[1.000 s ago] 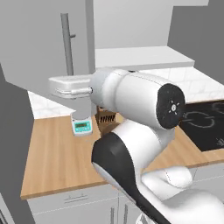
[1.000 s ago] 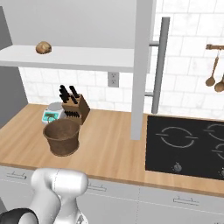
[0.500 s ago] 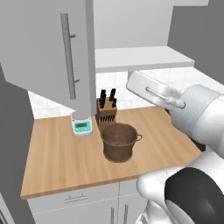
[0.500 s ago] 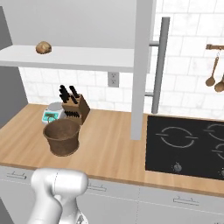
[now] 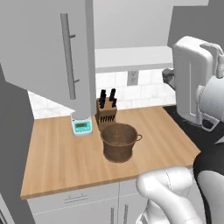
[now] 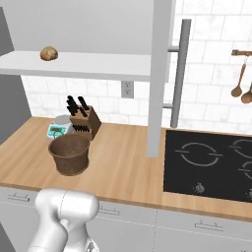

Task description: Open the cabinet, pick up the bread from the cabinet and place it in the basket. Then move the basket to the dining counter.

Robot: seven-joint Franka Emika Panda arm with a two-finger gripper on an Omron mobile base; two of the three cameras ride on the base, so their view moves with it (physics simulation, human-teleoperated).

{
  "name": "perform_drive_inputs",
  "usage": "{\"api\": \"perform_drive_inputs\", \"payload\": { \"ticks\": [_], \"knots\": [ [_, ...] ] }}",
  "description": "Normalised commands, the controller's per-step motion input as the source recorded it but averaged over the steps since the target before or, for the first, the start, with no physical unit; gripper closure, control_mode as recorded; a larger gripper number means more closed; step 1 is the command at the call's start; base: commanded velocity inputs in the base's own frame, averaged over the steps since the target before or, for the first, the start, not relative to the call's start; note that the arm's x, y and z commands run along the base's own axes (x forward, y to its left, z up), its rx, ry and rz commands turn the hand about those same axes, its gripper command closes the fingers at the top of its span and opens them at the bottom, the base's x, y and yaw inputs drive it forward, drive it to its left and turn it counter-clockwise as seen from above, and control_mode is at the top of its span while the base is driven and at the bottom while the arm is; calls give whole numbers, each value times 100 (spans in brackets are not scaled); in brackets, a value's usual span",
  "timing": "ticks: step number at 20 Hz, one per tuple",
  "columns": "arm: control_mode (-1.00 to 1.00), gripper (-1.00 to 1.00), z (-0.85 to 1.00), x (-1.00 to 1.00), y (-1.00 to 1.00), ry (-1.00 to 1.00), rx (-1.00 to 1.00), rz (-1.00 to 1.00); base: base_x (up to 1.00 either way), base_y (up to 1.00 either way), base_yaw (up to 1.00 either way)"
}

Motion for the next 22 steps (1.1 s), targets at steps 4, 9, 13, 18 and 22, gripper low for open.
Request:
{"api": "perform_drive_inputs", "payload": {
  "ticks": [4,9,13,18,22],
  "knots": [
    [-100,100,-16,99,8,42,52,73,0,0,0],
    [-100,100,-59,83,46,28,41,59,0,0,0],
    [-100,100,-59,95,69,0,16,25,0,0,0],
    [-100,100,9,79,8,7,15,28,0,0,0],
    [-100,100,7,59,39,31,4,35,0,0,0]
  ]
}}
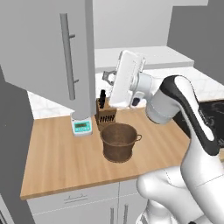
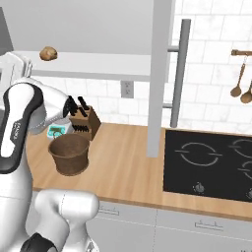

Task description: Open the cabinet, pick up the bread from the cabinet and place it in the basket. Then move the basket to the dining counter.

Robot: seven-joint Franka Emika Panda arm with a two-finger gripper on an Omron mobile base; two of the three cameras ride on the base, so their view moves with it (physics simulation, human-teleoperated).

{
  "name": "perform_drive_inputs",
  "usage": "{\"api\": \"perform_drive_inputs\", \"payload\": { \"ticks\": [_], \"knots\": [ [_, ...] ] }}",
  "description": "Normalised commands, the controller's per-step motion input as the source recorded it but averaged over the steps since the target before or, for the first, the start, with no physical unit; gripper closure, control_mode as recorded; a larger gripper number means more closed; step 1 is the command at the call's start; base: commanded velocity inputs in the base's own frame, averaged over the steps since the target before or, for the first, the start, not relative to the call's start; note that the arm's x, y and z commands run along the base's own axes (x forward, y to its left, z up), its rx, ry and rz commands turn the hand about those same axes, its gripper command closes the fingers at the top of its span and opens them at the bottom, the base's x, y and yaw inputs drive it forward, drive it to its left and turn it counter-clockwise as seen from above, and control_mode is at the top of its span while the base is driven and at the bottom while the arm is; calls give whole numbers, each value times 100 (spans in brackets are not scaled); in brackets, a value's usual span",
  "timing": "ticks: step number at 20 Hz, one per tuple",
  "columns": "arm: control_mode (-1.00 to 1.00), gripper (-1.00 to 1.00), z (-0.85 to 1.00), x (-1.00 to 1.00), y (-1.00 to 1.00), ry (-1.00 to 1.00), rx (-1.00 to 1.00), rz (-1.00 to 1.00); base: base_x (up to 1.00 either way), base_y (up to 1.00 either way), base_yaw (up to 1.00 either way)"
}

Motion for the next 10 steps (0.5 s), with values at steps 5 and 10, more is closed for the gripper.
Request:
{"api": "perform_drive_inputs", "payload": {
  "ticks": [5,10],
  "knots": [
    [-100,100,16,26,86,20,-1,30,0,0,0],
    [-100,100,4,15,100,8,-4,16,0,0,0]
  ]
}}
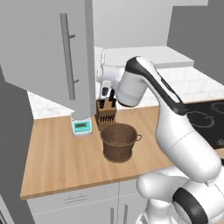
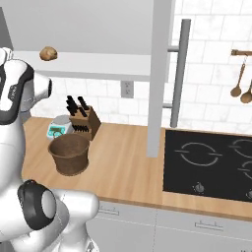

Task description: Open the cabinet, pick up the bread from the cabinet and place it in the basket. Then move the basket to the dining counter.

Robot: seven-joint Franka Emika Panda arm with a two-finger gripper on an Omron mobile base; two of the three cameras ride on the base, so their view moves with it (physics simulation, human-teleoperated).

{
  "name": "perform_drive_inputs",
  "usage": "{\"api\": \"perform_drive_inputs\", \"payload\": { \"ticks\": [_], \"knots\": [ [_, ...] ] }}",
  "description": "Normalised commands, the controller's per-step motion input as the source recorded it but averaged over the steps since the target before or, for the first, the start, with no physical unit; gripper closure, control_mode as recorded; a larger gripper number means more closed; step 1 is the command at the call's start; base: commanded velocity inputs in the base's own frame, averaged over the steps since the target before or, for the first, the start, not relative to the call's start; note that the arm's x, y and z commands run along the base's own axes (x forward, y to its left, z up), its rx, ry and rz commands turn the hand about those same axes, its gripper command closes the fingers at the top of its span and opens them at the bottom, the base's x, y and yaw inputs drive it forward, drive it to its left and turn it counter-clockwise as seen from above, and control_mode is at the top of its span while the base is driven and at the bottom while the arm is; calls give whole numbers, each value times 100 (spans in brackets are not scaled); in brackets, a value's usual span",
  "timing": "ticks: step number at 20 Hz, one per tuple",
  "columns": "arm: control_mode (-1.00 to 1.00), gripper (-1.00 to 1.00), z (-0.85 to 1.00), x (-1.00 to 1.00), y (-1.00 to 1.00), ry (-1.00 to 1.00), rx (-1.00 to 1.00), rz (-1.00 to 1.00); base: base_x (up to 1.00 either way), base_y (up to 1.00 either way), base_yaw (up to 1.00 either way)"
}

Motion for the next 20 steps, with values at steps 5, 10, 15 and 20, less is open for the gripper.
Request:
{"api": "perform_drive_inputs", "payload": {
  "ticks": [5,10,15,20],
  "knots": [
    [-100,100,3,-41,100,11,-2,31,0,0,0],
    [-100,100,2,-52,100,0,-9,22,0,0,0],
    [-100,100,13,-1,100,-1,-7,1,0,0,0],
    [-100,100,6,-4,24,-3,-1,-3,0,0,0]
  ]
}}
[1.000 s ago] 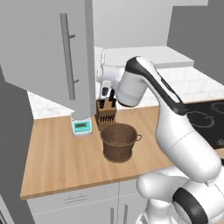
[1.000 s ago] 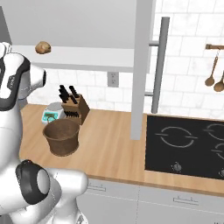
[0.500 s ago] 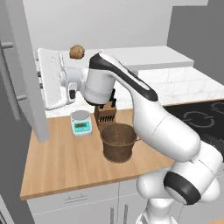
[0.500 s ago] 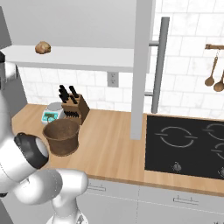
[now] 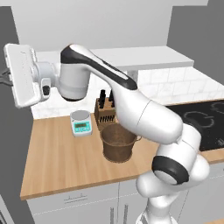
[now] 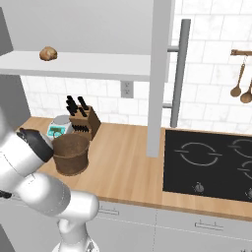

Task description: Open the cabinet, pick up the bread from the cabinet and place it in the basket. Then move the basket to the dining counter.

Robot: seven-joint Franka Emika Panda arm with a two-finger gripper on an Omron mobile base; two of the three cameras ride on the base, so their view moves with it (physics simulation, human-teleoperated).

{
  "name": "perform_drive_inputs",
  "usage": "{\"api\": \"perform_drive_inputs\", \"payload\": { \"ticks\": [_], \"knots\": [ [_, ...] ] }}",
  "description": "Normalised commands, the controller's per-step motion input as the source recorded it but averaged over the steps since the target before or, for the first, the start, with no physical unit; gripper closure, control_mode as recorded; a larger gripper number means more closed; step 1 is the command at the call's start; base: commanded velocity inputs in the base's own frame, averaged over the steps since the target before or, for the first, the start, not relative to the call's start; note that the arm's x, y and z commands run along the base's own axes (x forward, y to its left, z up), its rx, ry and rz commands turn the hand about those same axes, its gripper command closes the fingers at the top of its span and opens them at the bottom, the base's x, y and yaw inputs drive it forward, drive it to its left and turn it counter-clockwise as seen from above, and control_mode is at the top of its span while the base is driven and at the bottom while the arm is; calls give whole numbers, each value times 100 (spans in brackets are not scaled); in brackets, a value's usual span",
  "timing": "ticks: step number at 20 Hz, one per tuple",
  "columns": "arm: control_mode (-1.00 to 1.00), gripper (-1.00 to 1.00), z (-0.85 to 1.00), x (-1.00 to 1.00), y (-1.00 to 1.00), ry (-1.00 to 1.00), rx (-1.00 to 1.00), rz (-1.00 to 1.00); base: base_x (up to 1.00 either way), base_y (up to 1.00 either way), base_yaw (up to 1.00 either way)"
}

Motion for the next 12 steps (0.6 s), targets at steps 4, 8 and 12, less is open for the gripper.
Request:
{"api": "perform_drive_inputs", "payload": {
  "ticks": [4,8,12],
  "knots": [
    [-100,100,36,-31,-26,-15,-9,-1,0,0,0],
    [-100,100,10,-15,-70,-17,-19,-9,0,0,0],
    [-100,100,6,-1,-99,-18,-24,-13,0,0,0]
  ]
}}
